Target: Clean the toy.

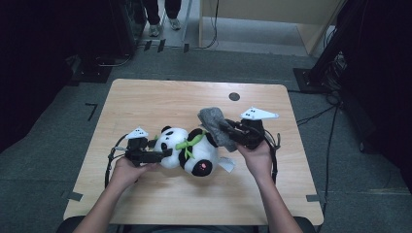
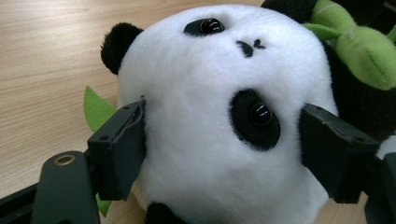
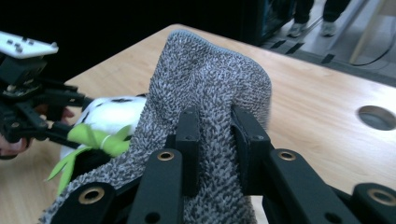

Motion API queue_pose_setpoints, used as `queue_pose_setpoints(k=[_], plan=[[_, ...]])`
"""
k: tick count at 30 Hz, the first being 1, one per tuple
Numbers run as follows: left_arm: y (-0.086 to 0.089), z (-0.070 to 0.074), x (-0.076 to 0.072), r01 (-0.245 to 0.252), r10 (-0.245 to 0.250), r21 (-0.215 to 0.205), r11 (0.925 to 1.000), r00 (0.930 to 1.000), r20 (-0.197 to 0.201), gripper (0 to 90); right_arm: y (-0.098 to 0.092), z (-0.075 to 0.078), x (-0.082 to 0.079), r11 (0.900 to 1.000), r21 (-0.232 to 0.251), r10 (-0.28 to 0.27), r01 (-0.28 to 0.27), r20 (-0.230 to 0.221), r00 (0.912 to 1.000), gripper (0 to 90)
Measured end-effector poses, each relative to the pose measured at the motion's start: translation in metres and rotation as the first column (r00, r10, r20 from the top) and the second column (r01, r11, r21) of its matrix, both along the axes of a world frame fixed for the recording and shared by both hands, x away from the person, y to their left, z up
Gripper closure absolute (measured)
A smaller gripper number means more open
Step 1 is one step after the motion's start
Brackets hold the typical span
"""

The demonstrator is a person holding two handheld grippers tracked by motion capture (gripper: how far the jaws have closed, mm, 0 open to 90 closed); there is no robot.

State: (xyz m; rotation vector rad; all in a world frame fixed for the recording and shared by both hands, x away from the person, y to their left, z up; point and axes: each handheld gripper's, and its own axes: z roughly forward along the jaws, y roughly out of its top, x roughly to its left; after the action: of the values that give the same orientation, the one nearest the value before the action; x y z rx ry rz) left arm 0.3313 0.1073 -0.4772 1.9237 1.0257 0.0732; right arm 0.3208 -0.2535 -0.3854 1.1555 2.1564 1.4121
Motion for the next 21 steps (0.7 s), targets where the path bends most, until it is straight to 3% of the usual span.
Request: queue_pose_setpoints(k=[3,5,8,16,21], plan=[[0.0,0.0,0.0,0.0,0.0,-0.001,1.0,1.0,-0.002,20.8,0.01,-0.011,0.003,0.999,-0.026,0.029,-0.03,-0.033,0.9991,74.6],[0.0,0.0,0.0,-0.001,0.001,0.002,1.0,1.0,-0.001,20.8,0.015,-0.023,0.007,0.997,-0.072,0.032,-0.036,-0.065,0.9974,72.7],[-0.001,0.001,0.0,-0.008,0.008,0.0,1.0,1.0,-0.004,20.9,0.015,-0.032,0.009,0.995,-0.094,0.016,-0.021,-0.053,0.9985,73.0],[-0.002,0.004,0.001,0.004,-0.004,0.016,0.9999,0.9998,-0.018,24.0,-0.002,-0.041,0.016,0.998,-0.067,-0.014,0.007,-0.107,0.9941,76.5],[-0.002,0.003,0.001,0.008,-0.008,0.014,0.9999,0.9998,-0.016,24.9,-0.009,-0.046,0.02,0.996,-0.088,-0.044,0.032,-0.136,0.9897,77.3]])
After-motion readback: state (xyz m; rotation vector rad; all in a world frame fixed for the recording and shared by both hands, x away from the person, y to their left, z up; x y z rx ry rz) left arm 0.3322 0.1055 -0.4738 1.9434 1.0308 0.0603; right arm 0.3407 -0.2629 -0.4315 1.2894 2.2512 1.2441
